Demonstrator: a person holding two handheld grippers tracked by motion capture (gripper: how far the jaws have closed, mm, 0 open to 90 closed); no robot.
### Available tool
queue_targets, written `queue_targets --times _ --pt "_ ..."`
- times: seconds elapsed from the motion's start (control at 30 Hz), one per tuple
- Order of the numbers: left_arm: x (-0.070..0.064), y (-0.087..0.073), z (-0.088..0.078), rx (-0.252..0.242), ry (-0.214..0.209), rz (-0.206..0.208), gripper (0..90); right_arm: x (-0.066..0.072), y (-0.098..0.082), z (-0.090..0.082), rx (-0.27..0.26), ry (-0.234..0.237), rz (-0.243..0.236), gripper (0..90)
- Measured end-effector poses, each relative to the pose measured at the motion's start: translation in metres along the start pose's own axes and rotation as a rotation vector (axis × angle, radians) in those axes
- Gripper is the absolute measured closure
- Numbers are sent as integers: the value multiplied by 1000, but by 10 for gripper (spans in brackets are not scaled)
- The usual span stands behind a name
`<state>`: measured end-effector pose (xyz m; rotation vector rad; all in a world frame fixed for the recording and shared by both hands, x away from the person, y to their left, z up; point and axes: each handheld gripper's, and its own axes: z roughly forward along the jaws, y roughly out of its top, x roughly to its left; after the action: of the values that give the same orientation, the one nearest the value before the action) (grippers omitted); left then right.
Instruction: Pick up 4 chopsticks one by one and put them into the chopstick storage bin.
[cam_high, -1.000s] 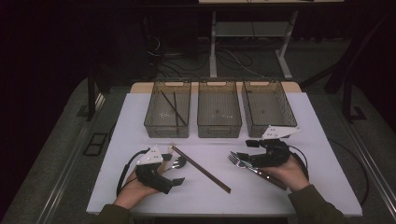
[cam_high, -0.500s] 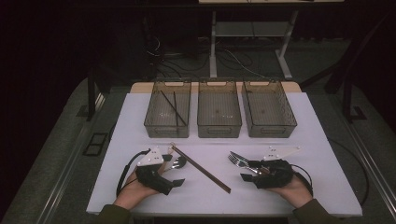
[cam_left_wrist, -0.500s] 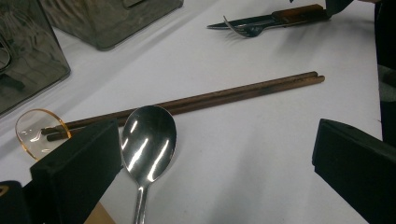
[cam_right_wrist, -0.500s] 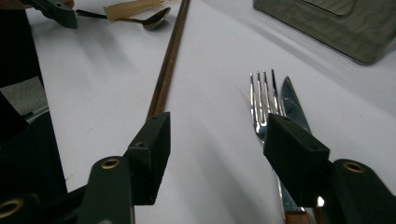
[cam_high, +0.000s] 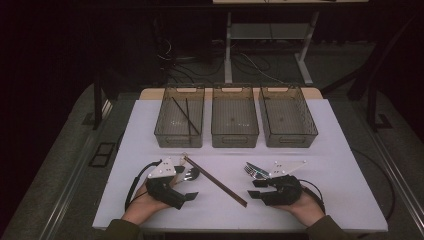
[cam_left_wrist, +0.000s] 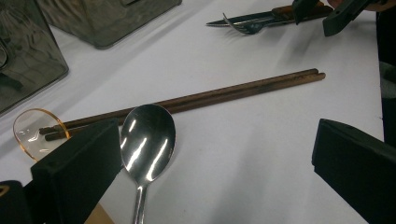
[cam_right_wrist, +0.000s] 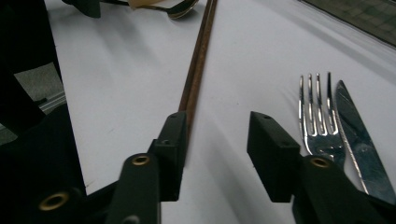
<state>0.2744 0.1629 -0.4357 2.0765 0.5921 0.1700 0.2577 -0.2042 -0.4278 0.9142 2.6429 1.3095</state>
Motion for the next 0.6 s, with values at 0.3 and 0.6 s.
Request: queue_targets --times 0.3,0.6 --pt "0 0 0 -1 6 0 11 8 2 11 19 34 -15 669" --pt "0 0 0 -2 5 1 11 14 1 23 76 40 -42 705"
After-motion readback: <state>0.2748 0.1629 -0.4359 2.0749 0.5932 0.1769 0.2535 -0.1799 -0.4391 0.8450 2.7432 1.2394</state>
